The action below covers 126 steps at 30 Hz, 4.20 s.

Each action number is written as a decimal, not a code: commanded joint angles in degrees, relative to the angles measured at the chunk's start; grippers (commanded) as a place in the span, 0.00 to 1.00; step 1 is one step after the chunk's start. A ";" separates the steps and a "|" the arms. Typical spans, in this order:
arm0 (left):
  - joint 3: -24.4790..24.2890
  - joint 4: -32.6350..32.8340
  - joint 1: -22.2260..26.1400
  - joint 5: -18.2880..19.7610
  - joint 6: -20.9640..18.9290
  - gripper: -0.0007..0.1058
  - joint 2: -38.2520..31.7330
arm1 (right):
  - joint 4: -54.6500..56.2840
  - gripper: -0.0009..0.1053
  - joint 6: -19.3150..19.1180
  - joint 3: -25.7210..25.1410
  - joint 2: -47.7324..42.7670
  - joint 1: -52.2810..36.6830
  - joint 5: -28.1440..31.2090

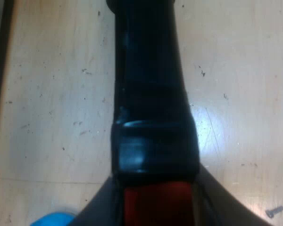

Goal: Put the handle in the coffee machine

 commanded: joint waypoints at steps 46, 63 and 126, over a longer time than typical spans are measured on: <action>-5.07 11.55 36.65 16.68 6.59 0.01 -0.15 | -15.25 0.95 -3.57 -0.89 -3.48 21.02 43.84; -11.10 10.32 38.92 18.77 11.35 0.01 10.71 | -44.73 0.95 -6.14 10.58 -1.43 21.02 48.57; -18.18 -0.45 42.21 22.26 22.42 0.01 26.41 | -84.17 0.95 -22.90 5.38 26.71 20.45 61.18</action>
